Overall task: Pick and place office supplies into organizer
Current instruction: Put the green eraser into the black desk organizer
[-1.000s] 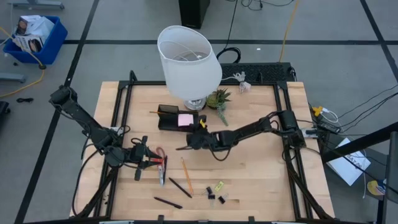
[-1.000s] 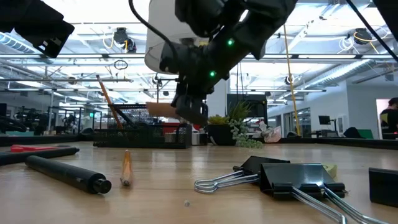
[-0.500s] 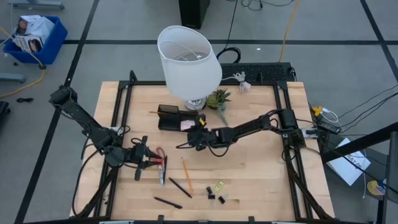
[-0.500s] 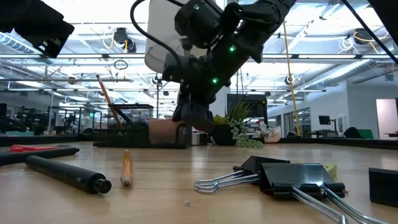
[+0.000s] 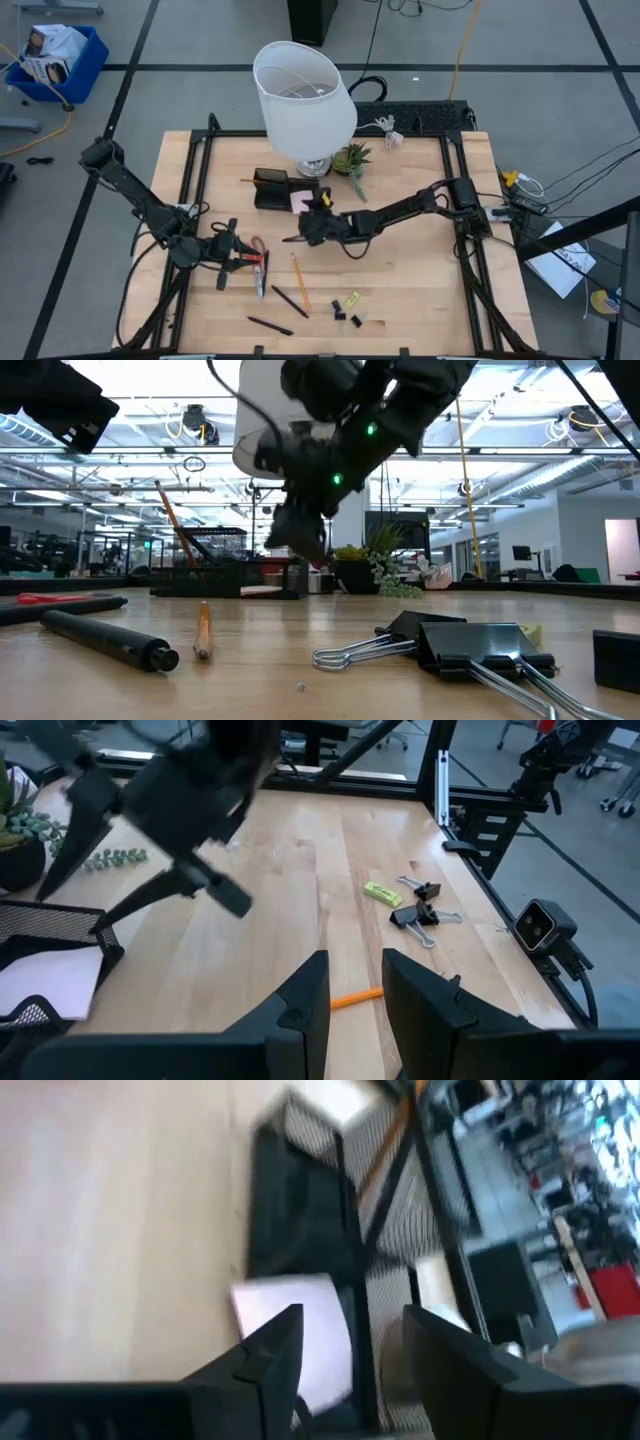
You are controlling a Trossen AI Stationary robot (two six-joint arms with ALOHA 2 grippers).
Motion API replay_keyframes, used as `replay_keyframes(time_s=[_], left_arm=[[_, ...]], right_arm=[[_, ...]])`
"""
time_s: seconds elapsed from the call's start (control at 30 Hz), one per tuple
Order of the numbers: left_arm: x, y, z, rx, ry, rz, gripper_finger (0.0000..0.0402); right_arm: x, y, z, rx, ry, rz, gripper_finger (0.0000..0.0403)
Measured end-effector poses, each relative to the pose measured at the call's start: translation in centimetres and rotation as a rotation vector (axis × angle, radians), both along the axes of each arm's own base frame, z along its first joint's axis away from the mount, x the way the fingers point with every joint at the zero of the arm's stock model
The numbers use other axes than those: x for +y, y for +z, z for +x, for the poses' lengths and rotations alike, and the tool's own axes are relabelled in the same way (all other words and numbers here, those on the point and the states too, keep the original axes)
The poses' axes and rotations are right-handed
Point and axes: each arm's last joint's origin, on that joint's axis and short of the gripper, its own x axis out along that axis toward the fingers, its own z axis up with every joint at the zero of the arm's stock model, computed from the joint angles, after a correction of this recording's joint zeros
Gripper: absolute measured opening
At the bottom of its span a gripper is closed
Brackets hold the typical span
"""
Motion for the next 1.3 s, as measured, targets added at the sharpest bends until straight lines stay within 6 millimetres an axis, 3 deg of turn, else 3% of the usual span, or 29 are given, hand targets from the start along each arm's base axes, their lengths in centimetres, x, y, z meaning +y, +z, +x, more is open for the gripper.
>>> replay_keyframes(time_s=[0.23,0.6,0.93,1.13,1.3], left_arm=[[0.0,-0.2,0.0,0.015,0.003,0.002,0.0097],[0.1,-0.5,-0.1,0.048,0.009,0.009,0.0097],[0.3,-1.0,-0.3,0.090,0.027,0.001,0.0097],[0.3,-1.0,-0.3,0.093,0.028,-0.001,0.0097],[0.3,-1.0,-0.3,0.098,0.028,0.003,0.0097]], right_arm=[[3.6,1.0,0.0,-0.022,0.143,-0.074,0.0157],[7.7,1.3,-0.7,-0.202,0.124,0.148,0.0159],[6.9,1.1,-0.4,-0.243,0.122,0.351,0.0159],[6.8,0.9,-0.2,-0.207,0.247,0.598,0.0159],[6.9,1.2,-0.3,-0.203,0.256,0.621,0.0159]])
